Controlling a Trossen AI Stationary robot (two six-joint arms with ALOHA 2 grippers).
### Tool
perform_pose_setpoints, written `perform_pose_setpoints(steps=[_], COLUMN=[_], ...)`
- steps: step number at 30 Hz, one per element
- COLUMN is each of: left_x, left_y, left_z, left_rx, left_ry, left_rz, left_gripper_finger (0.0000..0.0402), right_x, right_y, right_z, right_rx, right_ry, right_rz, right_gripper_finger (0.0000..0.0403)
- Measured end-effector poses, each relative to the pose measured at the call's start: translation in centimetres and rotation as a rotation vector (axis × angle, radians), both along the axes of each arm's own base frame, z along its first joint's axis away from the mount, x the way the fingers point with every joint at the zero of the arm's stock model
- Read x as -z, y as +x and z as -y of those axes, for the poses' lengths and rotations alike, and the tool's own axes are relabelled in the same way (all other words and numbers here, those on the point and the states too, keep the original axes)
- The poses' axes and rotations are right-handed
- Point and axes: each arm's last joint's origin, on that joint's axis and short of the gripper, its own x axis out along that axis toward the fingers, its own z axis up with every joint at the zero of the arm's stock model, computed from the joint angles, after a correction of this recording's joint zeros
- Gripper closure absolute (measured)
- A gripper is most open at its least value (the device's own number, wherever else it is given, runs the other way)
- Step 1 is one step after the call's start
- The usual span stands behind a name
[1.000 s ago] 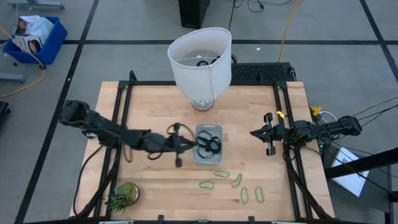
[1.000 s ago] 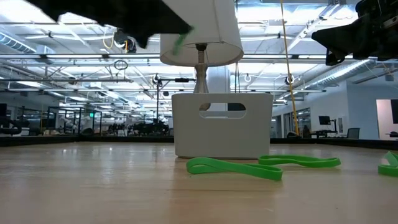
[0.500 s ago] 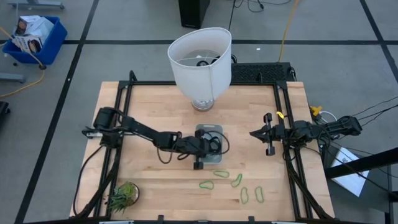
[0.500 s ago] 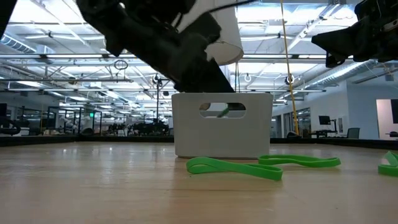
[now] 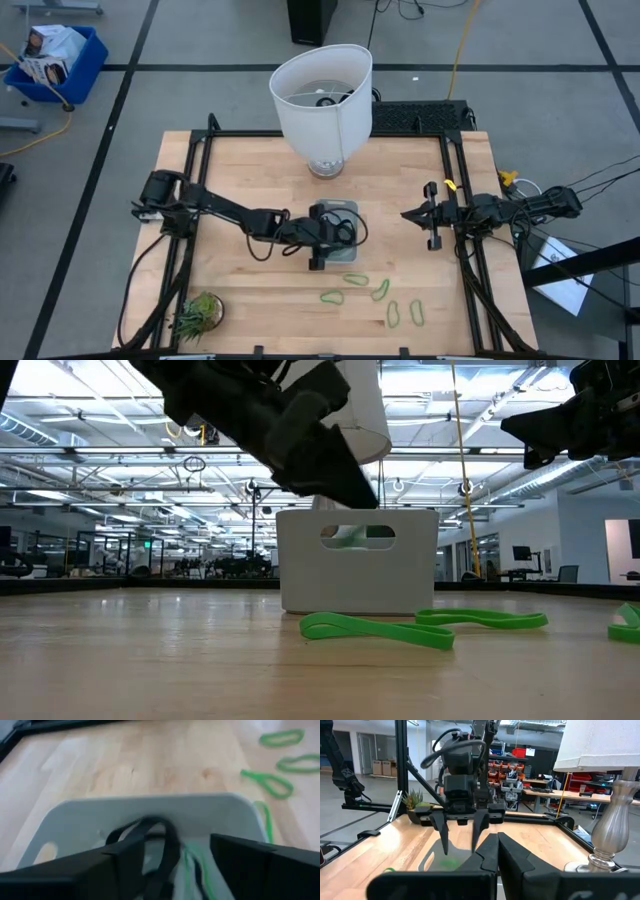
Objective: Pick and place rubber bands into bin
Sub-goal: Put the green rubber band into the gray bin
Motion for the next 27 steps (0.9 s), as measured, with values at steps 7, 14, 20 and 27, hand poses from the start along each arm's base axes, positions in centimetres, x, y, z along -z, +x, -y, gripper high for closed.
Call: perform_pose_setpoints(steps=[7, 14, 20, 27], left_x=[-0.2, -0.8, -4.3, -7.5], left_y=[-0.5, -0.9, -3.3, -8.5], left_z=[-0.2, 2.1, 2.9, 0.8], left_rx=[-0.058, 0.01, -0.042, -0.073], left_ry=[0.036, 0.134, 0.294, 0.214], left_rz=[-0.037, -0.061, -0.028, 0.178], left_gripper_finger=[0.0083, 0.0095, 0.0232, 0.0391], right_x=[0.0, 0.0, 0.1, 0.3], right_y=[0.0, 0.0, 0.0, 0.1], right_z=[0.0, 0.0, 0.0, 0.0], right_rx=[0.0, 0.0, 0.0, 0.0], right_ry=[0.0, 0.0, -0.002, -0.006], right_rz=[-0.001, -0.002, -0.014, -0.034], right_gripper_finger=[0.0403, 0.0403, 0.0403, 0.0403])
